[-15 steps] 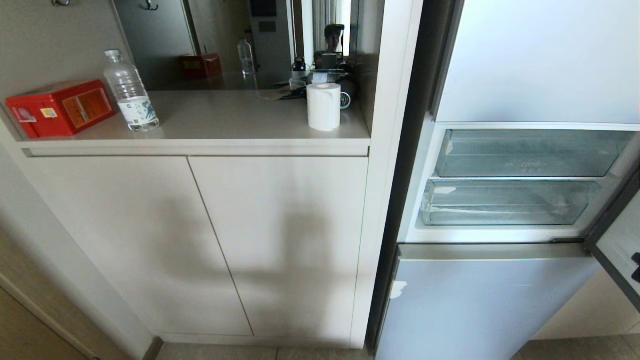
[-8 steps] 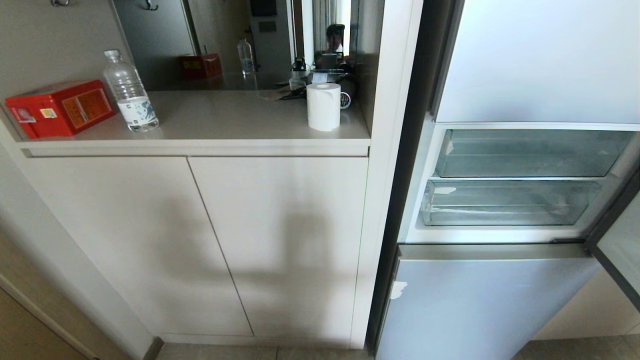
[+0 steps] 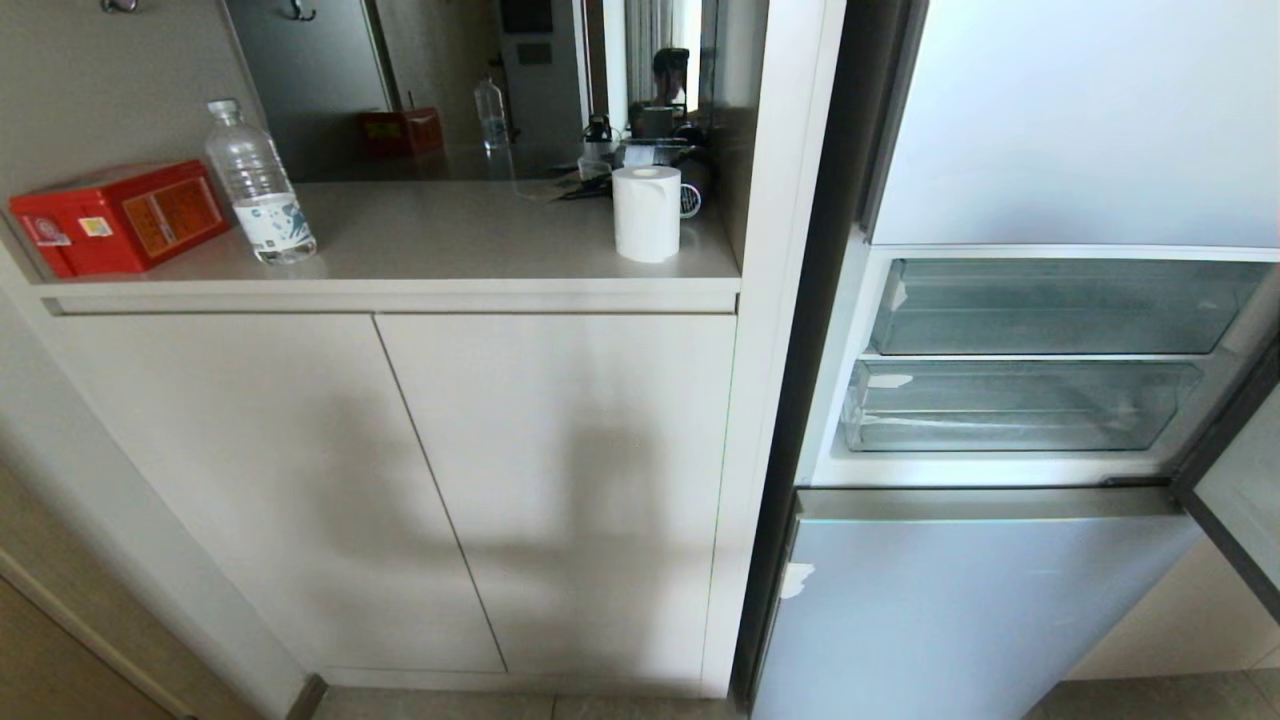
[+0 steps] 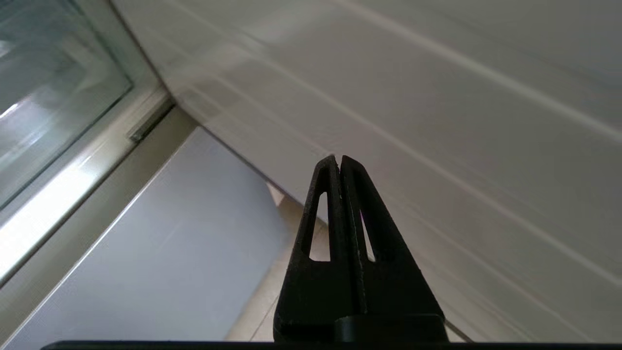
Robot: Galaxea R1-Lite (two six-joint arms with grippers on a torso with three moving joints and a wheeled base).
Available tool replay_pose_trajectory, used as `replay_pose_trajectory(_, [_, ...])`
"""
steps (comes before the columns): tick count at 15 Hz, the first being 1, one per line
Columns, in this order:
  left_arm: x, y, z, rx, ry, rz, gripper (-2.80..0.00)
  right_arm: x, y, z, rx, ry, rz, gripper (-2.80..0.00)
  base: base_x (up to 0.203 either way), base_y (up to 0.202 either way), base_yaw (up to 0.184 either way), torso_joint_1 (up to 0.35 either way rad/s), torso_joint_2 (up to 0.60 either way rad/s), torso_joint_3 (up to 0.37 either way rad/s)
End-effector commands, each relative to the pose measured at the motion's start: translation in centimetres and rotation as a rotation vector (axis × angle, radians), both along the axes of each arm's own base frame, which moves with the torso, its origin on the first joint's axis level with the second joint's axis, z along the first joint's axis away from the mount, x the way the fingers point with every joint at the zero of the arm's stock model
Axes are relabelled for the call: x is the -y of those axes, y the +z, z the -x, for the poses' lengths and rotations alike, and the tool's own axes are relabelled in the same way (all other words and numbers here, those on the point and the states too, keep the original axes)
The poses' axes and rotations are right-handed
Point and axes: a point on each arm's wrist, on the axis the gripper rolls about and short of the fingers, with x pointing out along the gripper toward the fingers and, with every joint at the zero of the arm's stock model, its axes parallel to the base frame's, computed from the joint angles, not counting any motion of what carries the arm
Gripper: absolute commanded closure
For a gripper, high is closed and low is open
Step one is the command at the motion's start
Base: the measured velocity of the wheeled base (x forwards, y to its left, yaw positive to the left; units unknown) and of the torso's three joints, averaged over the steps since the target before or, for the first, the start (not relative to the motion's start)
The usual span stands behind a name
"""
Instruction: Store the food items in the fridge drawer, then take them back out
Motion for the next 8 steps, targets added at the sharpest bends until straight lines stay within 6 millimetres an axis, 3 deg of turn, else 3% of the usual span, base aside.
replay_pose_trajectory(1, [0.0,0.0,0.0,-0.001,0.001,0.001,0.00,1.0,-0.3,0.0,-0.008,-0.030,-0.011,0.00,0.000,0.000,0.000,0.000,0.00,0.000])
replay_pose_trajectory(8, [0.0,0.0,0.0,-0.002,0.001,0.000,0.00,2.6,-0.6,-0.3,-0.012,-0.067,-0.020,0.00,0.000,0.000,0.000,0.000,0.00,0.000])
